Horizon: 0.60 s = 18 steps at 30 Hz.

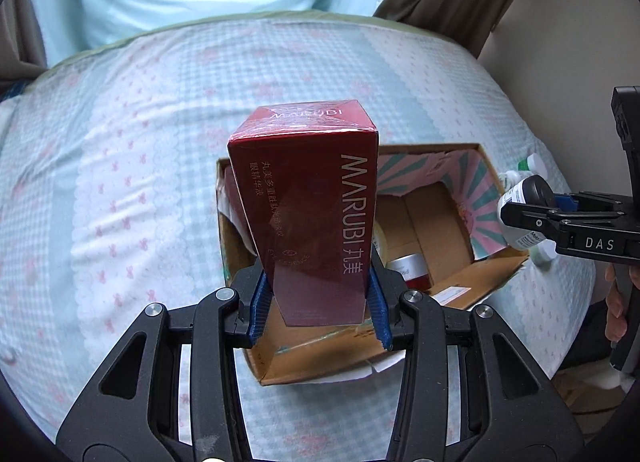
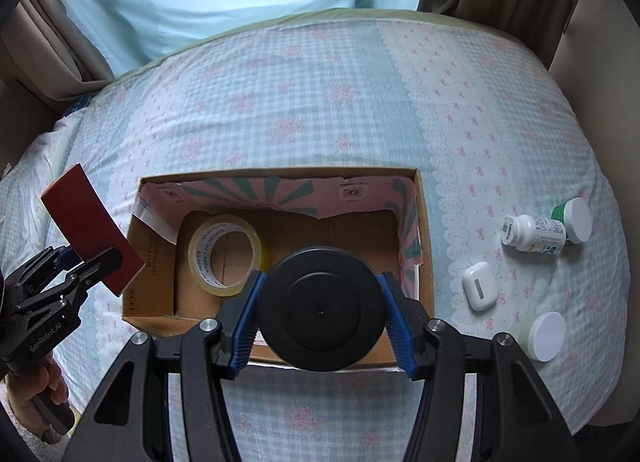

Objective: Organize rigid objects
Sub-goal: 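Carry the red box and black-lidded jar into the cardboard box and release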

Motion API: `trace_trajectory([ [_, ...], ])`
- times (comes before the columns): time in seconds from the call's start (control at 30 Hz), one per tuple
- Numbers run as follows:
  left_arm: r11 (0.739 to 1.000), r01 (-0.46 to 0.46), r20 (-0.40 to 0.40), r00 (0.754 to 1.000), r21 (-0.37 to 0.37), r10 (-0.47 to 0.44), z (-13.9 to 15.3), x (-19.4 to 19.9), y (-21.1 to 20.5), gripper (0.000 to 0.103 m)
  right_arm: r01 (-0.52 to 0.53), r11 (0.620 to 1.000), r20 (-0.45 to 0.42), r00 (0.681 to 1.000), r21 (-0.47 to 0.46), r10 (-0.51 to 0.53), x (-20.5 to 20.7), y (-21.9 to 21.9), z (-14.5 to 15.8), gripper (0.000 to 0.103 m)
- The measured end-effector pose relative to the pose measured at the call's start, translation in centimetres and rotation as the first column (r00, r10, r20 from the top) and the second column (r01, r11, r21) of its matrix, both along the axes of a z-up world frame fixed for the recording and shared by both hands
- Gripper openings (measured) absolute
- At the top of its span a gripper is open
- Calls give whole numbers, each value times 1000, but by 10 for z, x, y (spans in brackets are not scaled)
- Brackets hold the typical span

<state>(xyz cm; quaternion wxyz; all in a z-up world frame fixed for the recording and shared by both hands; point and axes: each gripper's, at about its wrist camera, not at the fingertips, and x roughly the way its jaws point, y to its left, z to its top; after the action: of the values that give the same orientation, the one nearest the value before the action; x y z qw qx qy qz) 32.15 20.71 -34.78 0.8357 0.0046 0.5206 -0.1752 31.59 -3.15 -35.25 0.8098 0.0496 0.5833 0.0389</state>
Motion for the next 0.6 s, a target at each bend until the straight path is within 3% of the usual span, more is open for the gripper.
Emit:
trace_trajectory([
  [0.13, 1000, -13, -32, 999, 23, 14, -30, 4, -3, 38, -15, 1000, -39, 999, -24, 14, 9, 1, -32, 52],
  [0.37, 997, -30, -109, 993, 72, 38, -57, 13, -13, 38, -26, 999, -77, 997, -42, 23, 18, -1, -66, 52],
  [0.6, 989, 1, -117, 993, 146, 17, -58, 12, -19, 38, -59, 997, -99, 994, -47, 54, 17, 5, -77, 52],
])
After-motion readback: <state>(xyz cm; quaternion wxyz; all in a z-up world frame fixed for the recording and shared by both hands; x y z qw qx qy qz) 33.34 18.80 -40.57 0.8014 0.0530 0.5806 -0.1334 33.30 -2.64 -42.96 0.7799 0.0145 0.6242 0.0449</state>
